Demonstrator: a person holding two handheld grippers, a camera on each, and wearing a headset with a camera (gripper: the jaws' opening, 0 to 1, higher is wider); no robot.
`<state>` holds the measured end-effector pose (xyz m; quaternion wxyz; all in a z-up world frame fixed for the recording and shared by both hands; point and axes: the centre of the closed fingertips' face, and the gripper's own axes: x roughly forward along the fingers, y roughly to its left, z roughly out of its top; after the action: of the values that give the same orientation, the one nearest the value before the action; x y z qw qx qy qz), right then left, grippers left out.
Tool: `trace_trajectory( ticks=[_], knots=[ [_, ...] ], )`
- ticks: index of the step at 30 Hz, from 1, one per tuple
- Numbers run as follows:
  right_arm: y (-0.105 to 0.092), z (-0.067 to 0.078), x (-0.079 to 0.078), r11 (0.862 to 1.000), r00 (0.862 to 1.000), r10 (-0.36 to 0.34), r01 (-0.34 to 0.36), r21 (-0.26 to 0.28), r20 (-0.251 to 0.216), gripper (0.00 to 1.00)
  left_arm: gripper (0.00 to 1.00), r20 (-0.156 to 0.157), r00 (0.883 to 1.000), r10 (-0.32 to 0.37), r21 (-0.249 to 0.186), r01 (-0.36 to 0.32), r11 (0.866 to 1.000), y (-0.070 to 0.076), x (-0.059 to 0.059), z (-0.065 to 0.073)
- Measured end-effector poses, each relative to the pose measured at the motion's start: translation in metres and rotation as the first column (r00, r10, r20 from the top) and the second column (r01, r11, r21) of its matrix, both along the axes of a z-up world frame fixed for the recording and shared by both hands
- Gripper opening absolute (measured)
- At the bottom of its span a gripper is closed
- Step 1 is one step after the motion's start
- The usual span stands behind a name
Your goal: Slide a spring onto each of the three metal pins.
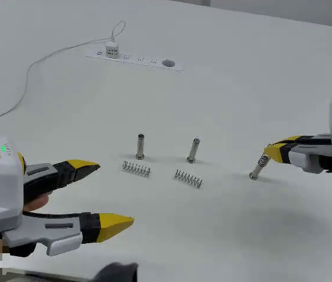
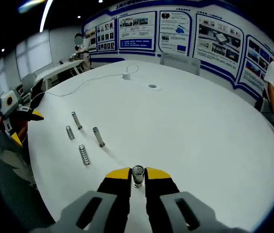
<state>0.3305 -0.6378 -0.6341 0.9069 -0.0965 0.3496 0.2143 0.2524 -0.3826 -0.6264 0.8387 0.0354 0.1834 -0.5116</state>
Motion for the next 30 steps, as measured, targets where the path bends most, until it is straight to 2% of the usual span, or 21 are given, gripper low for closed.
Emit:
trace_trajectory(
  ticks=[8,16,25,30],
  knots=[
    [-0.001,-0.019,-0.001,1.000,0.999,-0.022,0.022,-0.001,-0.031,0.12,0.68,-0.001,1.000,0.002,-0.001,-0.002,1.000,0.000,0.000,0.000],
    [-0.003,-0.030,-0.003,0.999,0.998,-0.030,0.029,-0.014,-0.051,0.12,0.68,-0.002,1.000,0.003,-0.002,-0.003,1.000,0.001,0.001,0.000],
    [-0.003,-0.031,-0.005,0.999,0.998,-0.025,0.024,-0.023,-0.052,0.13,0.68,0.000,1.000,0.003,-0.001,-0.003,1.000,0.001,0.000,0.000],
    [-0.005,-0.025,-0.009,0.999,0.999,-0.020,0.019,-0.032,-0.039,0.16,0.68,0.000,1.000,0.001,0.000,-0.001,1.000,0.001,0.001,0.000]
  ],
)
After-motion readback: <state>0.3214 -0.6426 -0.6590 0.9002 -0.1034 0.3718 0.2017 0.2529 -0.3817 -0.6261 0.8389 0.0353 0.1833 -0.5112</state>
